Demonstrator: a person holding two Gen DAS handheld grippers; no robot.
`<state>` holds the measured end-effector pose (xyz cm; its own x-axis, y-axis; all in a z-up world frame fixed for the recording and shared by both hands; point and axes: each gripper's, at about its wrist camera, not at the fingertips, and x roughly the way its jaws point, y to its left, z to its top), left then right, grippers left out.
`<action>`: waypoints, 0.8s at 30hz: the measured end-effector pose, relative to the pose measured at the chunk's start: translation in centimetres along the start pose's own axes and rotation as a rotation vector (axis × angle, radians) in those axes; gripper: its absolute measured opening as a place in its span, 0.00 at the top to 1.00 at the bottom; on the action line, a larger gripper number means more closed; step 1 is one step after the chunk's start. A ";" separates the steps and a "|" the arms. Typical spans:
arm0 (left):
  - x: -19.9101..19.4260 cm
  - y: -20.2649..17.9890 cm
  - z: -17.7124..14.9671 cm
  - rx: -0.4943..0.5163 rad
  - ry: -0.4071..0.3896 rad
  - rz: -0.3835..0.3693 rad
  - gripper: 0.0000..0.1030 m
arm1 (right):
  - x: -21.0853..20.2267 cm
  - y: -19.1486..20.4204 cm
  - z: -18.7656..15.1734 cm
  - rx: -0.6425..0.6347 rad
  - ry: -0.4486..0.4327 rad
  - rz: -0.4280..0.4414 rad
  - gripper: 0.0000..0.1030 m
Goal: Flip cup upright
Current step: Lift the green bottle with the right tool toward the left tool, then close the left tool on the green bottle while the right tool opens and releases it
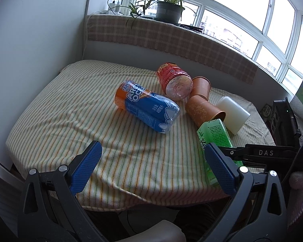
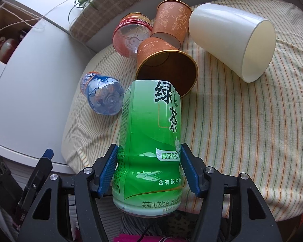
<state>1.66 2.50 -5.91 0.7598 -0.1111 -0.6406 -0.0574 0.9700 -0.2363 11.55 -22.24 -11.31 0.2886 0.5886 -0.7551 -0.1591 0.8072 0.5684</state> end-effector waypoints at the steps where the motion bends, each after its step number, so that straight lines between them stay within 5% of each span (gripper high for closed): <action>1: 0.1 0.0 0.0 -0.001 0.005 -0.005 0.00 | 0.1 -0.1 0.0 0.004 0.001 0.005 0.41; 15: 0.3 -1.0 0.6 -0.001 0.012 -0.034 0.00 | -0.8 -0.9 -0.5 0.000 -0.012 0.038 0.32; 24: 1.1 -2.2 1.3 0.003 0.032 -0.081 0.00 | -6.7 -1.8 -2.6 -0.056 -0.168 0.002 0.32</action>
<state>3.46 0.52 -5.11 0.7407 -0.1966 -0.6424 0.0059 0.9581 -0.2864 7.46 -27.48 -8.14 0.4412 0.5785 -0.6861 -0.2110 0.8100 0.5472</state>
